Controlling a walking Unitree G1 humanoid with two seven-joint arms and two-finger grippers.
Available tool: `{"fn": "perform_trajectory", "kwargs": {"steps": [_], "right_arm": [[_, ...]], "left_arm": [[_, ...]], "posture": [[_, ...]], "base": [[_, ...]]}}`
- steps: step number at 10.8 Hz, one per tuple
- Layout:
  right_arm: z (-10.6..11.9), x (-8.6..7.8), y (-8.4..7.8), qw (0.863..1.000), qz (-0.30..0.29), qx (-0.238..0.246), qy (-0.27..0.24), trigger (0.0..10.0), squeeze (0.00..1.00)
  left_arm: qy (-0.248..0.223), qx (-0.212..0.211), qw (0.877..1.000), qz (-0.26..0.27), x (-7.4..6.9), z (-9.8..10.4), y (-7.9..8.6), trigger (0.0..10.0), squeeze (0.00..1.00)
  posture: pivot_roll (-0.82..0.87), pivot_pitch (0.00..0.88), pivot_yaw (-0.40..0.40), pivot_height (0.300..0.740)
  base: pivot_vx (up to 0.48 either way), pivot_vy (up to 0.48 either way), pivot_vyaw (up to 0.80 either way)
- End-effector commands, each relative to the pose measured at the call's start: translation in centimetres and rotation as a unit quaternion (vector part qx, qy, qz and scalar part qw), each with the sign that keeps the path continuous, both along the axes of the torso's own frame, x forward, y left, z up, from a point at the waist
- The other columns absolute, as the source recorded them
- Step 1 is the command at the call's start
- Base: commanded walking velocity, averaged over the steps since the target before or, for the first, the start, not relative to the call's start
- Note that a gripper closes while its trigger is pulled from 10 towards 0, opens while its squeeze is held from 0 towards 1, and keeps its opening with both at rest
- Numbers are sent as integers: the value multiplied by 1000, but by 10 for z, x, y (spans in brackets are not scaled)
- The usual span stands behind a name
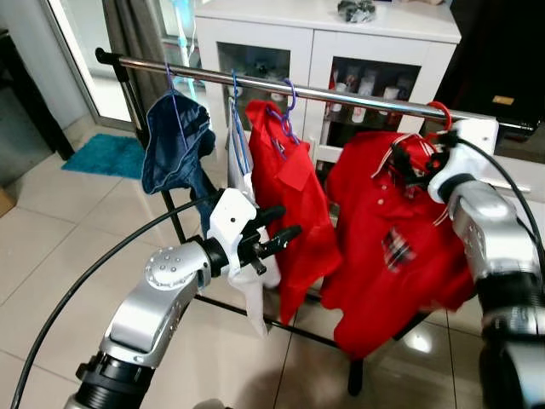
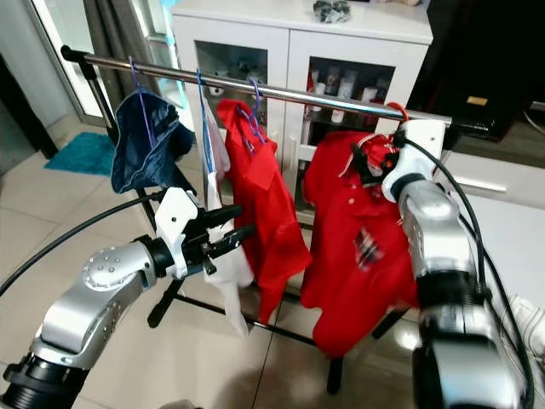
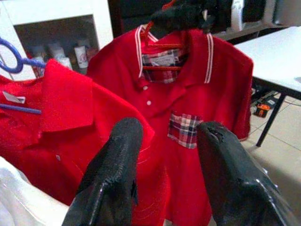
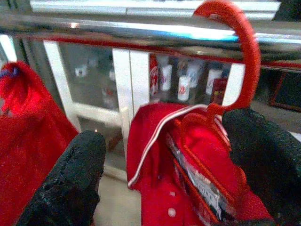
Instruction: Hang hanger
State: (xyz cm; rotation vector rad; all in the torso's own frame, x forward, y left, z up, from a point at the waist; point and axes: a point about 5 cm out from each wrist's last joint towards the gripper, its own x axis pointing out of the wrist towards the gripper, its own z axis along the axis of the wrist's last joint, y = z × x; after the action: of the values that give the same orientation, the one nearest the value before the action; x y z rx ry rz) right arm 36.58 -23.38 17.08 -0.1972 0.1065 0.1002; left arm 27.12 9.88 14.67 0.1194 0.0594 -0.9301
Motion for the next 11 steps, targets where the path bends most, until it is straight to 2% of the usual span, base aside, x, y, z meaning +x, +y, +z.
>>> {"fn": "perform_trajectory", "kwargs": {"steps": [1,2,6,8,11], "right_arm": [[0,3,-1,1000,12,-4,17,10000,0],[-5,5,-3,999,21,-7,45,10000,0],[3,10,-8,995,56,26,83,10000,0],[6,10,-16,994,53,19,92,10000,0],[11,13,-24,992,62,42,98,10000,0]], "left_arm": [[-5,5,1000,-11,0,3,-1,10000,0],[-4,5,1000,-19,-1,3,-2,10000,0],[-1,5,1000,-30,-4,2,-4,10000,0],[0,7,999,-31,-4,1,-3,10000,0],[1,4,999,-36,-2,1,-5,10000,0]], "posture": [[6,0,6,740],[5,0,6,740],[2,0,0,740],[-2,0,4,740],[-8,0,9,740]], "base": [[0,0,0],[0,0,0],[0,0,0],[0,0,0],[0,0,0]]}}
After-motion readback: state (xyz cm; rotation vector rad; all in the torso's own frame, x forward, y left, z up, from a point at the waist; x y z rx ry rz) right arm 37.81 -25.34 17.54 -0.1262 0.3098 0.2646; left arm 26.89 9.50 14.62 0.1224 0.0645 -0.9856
